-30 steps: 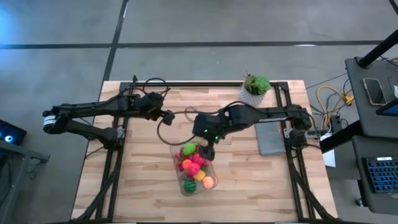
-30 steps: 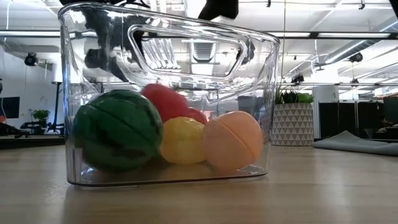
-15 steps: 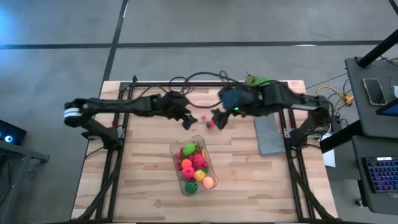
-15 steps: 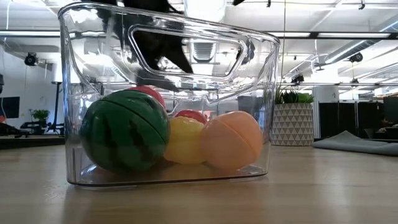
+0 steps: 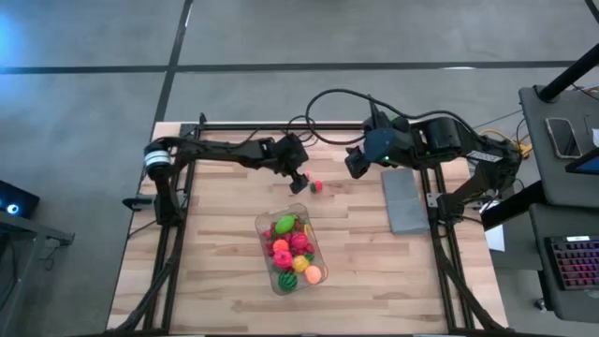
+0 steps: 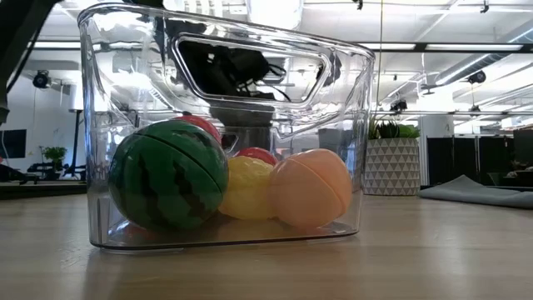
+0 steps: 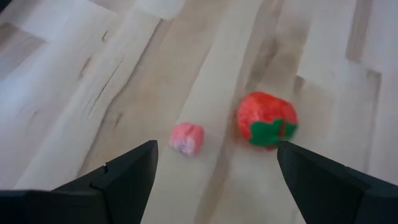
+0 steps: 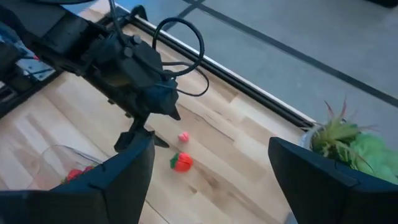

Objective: Pick and placing Produce into tupperware
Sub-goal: Put the pink peach into the transparent bin

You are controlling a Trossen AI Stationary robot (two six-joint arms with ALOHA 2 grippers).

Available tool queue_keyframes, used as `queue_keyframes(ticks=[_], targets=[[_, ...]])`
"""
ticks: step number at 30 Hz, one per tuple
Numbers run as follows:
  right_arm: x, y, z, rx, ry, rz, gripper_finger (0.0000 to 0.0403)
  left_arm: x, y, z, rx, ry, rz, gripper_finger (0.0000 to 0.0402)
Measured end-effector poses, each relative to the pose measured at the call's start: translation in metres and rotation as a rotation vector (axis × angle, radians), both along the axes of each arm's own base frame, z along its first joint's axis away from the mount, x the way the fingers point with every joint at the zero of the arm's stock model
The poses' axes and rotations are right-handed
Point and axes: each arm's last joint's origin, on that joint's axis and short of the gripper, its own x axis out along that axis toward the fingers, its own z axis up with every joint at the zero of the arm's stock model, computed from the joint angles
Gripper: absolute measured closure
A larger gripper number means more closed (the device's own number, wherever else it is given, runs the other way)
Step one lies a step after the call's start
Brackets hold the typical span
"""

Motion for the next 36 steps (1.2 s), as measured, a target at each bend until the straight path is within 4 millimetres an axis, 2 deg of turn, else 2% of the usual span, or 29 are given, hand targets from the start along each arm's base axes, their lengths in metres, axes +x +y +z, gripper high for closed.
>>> queue_keyframes(ticks=[6, 16, 21, 28, 36], targets=[[0.002, 0.000, -0.008, 0.006, 0.038, -0.012, 0.0099, 0.008, 0.014, -0.013, 0.006, 0.025, -0.054, 0.0086], [0.008, 0.000, -0.027, 0.006, 0.093, -0.046, 0.0102, 0.005, 0.031, -0.027, 0.044, 0.062, -0.111, 0.0086], [0.010, -0.003, -0.035, 0.001, 0.120, -0.072, 0.0104, 0.005, 0.032, -0.031, 0.048, 0.066, -0.155, 0.0086], [0.012, -0.006, -0.044, 0.012, 0.134, -0.105, 0.0106, 0.009, 0.033, -0.050, 0.019, 0.098, -0.166, 0.0086], [0.012, -0.008, -0.047, 0.015, 0.139, -0.116, 0.0104, 0.014, 0.035, -0.046, 0.045, 0.074, -0.165, 0.0087]])
